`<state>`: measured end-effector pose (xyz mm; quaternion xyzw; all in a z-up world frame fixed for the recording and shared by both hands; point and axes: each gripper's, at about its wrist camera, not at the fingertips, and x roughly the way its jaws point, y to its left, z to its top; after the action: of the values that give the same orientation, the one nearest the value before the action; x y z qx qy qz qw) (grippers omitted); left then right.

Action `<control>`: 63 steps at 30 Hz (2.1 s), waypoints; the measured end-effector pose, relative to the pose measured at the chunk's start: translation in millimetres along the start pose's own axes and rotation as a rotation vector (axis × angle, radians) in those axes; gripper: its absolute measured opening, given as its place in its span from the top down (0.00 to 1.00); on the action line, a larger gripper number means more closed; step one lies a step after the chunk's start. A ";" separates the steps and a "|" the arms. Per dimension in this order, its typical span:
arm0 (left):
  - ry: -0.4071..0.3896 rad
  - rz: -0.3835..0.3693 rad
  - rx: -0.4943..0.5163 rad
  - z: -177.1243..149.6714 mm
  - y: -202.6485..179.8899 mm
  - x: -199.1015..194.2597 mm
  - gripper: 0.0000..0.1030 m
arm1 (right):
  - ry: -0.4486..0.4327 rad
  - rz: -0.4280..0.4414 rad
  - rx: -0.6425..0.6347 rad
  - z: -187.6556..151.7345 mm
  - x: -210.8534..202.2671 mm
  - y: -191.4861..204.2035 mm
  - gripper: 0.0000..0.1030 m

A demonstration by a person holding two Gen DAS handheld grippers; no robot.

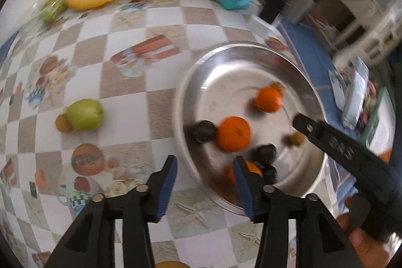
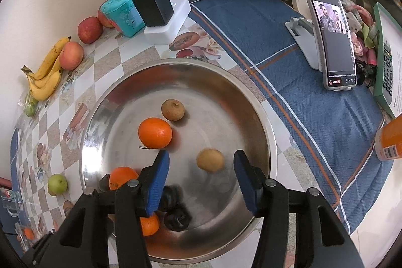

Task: Organize fruits
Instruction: 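Withdraw both open tools from the bowl toward the green pear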

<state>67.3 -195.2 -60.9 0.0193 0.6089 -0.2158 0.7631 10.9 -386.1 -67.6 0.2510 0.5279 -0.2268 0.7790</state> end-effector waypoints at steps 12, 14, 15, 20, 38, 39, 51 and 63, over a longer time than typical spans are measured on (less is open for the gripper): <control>0.013 0.165 -0.313 6.5 86.4 -1.4 0.21 | 0.007 0.004 -0.090 -5.2 1.1 27.3 0.37; 0.012 0.180 -0.366 4.4 99.9 -2.6 0.20 | 0.007 0.011 -0.107 -7.4 0.0 34.2 0.37; 0.010 0.186 -0.383 3.6 103.4 -3.2 0.19 | 0.006 0.013 -0.117 -8.7 -0.8 38.3 0.37; 0.003 0.188 -0.453 -1.4 124.7 -9.6 0.14 | 0.007 0.029 -0.191 -17.6 -5.4 62.9 0.37; 0.013 0.203 -0.553 -12.5 152.0 -17.0 0.04 | -0.034 0.058 -0.328 -38.5 -15.2 103.4 0.25; 0.013 0.207 -0.554 -12.0 152.7 -16.4 0.02 | -0.034 0.057 -0.330 -38.8 -15.1 103.7 0.24; -0.018 0.289 -0.513 -8.1 151.7 -18.5 0.00 | -0.064 0.058 -0.338 -39.4 -17.1 105.7 0.00; -0.069 0.306 -0.481 -0.1 162.1 -31.7 0.00 | -0.052 0.077 -0.341 -41.2 -13.1 111.4 0.00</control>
<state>119.1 -38.6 -69.0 -0.0780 0.6061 0.0523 0.7898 46.1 -273.1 -51.4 0.1290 0.5283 -0.1105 0.8319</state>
